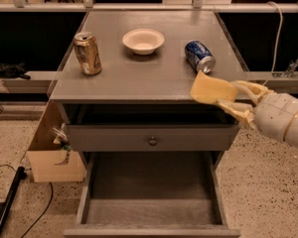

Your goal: Pick sponge from middle drawer and place on counter

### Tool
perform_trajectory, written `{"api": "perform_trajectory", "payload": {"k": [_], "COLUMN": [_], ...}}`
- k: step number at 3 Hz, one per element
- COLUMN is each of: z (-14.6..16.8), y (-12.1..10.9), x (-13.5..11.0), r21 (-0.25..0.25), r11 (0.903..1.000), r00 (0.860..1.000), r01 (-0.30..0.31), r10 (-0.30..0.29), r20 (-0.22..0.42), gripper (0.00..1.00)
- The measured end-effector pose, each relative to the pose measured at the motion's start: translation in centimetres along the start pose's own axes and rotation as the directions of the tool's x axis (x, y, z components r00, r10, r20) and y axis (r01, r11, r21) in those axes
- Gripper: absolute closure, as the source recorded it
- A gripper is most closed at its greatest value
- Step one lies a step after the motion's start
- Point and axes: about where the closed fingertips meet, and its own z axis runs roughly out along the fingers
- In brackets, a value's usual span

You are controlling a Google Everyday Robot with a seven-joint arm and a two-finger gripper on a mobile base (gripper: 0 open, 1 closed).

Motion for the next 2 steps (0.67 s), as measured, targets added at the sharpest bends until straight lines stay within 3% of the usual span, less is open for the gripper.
{"api": "perform_trajectory", "payload": {"k": [2], "z": [-0.29], "y": [-1.36], "x": [-1.06], "r21": [0.016], "r11": [0.9998], "r00": [1.0], "r01": [0.014], "r10": [-0.014], "r20": [0.013], "gripper": [1.0]}}
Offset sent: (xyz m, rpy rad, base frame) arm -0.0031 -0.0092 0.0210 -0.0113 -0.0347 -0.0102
